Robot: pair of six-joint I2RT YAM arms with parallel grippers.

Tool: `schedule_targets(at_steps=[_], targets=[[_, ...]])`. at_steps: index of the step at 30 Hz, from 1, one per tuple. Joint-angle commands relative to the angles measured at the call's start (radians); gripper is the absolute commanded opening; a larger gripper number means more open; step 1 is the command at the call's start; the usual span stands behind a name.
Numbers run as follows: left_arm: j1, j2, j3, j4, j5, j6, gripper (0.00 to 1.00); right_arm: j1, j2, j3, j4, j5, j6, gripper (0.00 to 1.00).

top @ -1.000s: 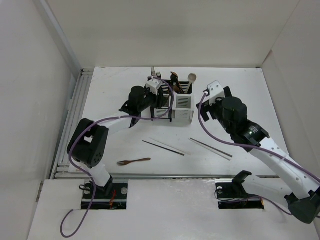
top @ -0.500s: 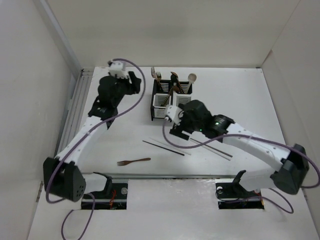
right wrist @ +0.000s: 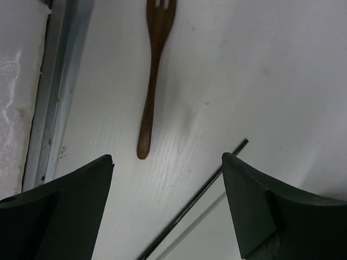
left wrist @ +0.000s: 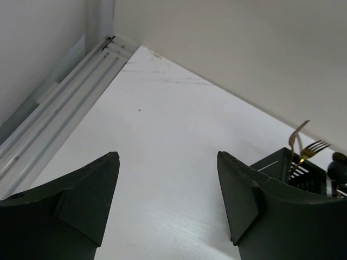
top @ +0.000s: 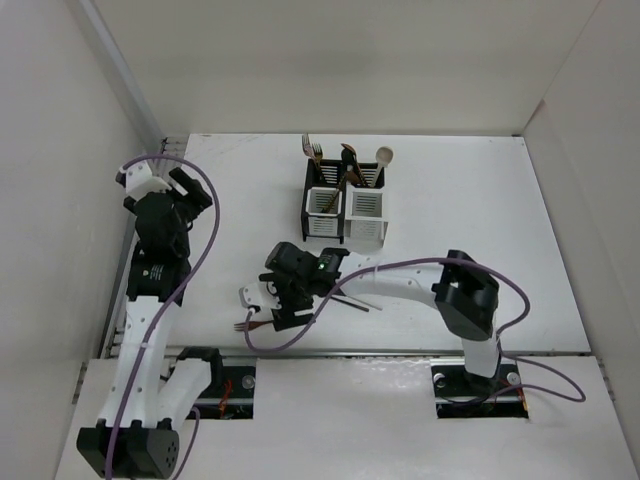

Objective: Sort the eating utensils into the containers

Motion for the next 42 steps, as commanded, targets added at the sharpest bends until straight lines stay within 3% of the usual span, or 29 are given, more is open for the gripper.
schedule_targets(at_steps=[1, 8, 15, 17, 18, 21, 24, 25, 28, 36, 42], targets=[[0.035, -0.037, -0.017, -0.064, -0.030, -0.049, 0.70, 0.005, 0.004, 0.020, -0.032, -0.077, -0.035, 0.86], [0.056, -0.101, -0.083, -0.055, -0.040, -0.070, 0.71, 0.046, 0.143, 0.089, 0.004, -0.098, -0.032, 0.86], [0.076, -0.110, -0.103, -0.034, -0.016, -0.081, 0.71, 0.046, 0.277, 0.215, -0.015, -0.103, -0.032, 0.77], [0.076, -0.110, -0.103, -0.025, -0.027, -0.081, 0.72, 0.046, 0.313, 0.252, -0.048, -0.103, -0.021, 0.68], [0.076, -0.110, -0.103, -0.014, -0.039, -0.069, 0.72, 0.046, 0.314, 0.252, -0.059, -0.103, 0.003, 0.58], [0.076, -0.120, -0.103, -0.002, -0.050, -0.047, 0.74, 0.046, 0.324, 0.235, -0.070, -0.091, 0.012, 0.41], [0.076, -0.120, -0.112, 0.008, -0.070, -0.037, 0.74, 0.046, 0.324, 0.223, -0.110, -0.051, 0.012, 0.31], [0.076, -0.120, -0.112, 0.018, -0.070, -0.037, 0.75, 0.046, 0.324, 0.223, -0.110, -0.039, 0.012, 0.19], [0.076, -0.120, -0.112, 0.018, -0.070, -0.027, 0.75, 0.046, 0.337, 0.223, -0.134, -0.005, 0.023, 0.00], [0.076, -0.110, -0.112, 0.028, -0.079, -0.027, 0.75, 0.046, 0.321, 0.358, -0.177, -0.048, 0.034, 0.00], [0.076, -0.066, -0.057, 0.051, -0.090, -0.006, 0.75, -0.050, 0.187, 0.462, -0.044, -0.186, 0.173, 0.00]])
